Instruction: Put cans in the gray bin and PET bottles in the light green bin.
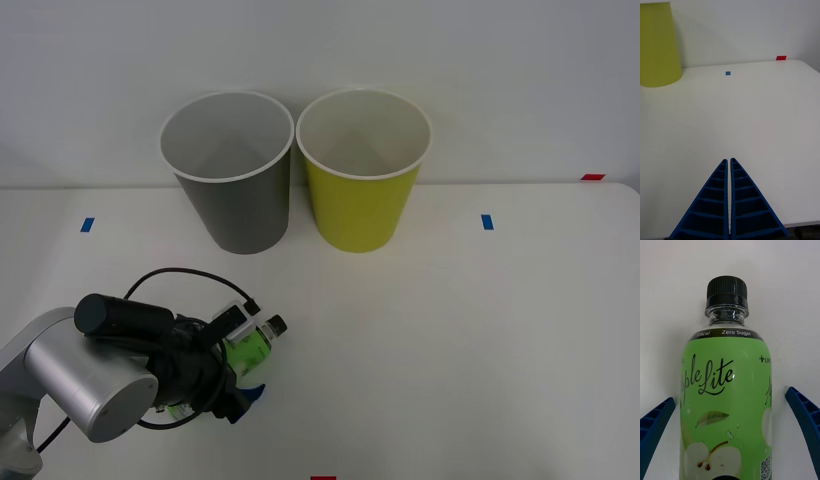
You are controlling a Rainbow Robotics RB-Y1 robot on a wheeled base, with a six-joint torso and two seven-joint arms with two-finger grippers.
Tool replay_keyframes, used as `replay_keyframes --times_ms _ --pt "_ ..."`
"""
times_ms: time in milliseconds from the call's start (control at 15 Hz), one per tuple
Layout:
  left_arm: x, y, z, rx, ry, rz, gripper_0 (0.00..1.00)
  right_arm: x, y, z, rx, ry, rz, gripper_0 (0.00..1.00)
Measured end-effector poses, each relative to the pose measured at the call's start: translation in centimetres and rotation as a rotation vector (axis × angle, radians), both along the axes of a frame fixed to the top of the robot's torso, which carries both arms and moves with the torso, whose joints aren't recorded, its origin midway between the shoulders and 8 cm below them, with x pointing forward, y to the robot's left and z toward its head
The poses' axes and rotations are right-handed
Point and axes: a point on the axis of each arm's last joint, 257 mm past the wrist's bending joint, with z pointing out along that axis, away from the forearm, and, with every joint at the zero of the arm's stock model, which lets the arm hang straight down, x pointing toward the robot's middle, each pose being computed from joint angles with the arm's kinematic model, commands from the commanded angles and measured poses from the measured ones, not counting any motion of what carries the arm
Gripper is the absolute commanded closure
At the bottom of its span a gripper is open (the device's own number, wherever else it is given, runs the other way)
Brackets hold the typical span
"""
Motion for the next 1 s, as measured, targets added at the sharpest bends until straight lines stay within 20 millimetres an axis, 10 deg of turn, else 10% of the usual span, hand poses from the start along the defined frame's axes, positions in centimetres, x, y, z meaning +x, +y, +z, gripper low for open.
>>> replay_keyframes --times_ms 67,133,1000 --pt "0.1 0.0 0.0 0.002 -0.004 0.0 0.88 0.0 0.0 0.0 0.0 0.0 0.0 1.0" --pt "0.1 0.0 0.1 0.002 -0.006 -0.001 1.0 0.0 0.0 0.0 0.0 0.0 0.0 1.0" --pt "0.4 -1.1 2.1 -0.044 -0.042 -0.001 1.0 0.0 0.0 0.0 0.0 0.0 0.0 1.0"
